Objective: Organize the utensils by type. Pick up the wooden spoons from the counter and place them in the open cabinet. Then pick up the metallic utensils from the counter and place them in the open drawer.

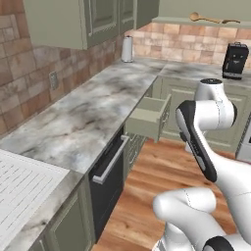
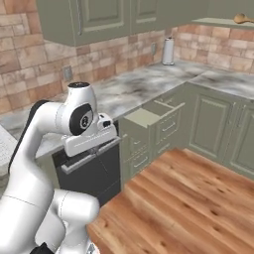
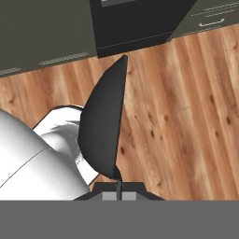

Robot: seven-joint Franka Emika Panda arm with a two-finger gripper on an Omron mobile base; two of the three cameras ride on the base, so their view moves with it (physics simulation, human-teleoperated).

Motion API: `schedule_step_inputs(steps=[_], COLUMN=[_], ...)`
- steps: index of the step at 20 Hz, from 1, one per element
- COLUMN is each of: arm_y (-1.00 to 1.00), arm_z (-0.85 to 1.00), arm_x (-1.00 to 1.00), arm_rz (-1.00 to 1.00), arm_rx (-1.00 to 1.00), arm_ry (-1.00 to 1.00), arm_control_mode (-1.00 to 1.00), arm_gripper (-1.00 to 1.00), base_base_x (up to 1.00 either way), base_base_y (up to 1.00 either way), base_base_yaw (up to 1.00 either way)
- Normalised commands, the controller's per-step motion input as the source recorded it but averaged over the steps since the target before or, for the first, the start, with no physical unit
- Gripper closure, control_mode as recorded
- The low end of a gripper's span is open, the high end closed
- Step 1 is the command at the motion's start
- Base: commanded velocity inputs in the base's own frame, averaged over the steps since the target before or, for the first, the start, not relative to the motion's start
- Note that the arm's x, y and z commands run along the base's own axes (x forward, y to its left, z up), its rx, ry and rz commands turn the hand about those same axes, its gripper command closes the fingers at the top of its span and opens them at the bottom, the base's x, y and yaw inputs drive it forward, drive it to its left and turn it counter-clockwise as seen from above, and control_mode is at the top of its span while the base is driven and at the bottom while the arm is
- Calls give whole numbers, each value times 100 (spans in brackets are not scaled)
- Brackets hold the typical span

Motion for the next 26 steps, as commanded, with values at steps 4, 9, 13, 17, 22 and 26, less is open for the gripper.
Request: schedule_step_inputs(steps=[4, 9, 13, 17, 22, 26], arm_y=[0, 0, 0, 0, 0, 0], arm_z=[0, 0, 0, 0, 0, 0], arm_x=[0, 0, 0, 0, 0, 0], arm_rz=[0, 0, 0, 0, 0, 0], arm_rx=[0, 0, 0, 0, 0, 0], arm_ry=[0, 0, 0, 0, 0, 0], arm_control_mode=[100, 100, 100, 100, 100, 100], arm_gripper=[100, 100, 100, 100, 100, 100], base_base_x=[51, 62, 71, 70, 73, 63], base_base_y=[3, -3, 0, 12, 15, 7], base_base_yaw=[-7, -10, -10, -3, -2, -4])
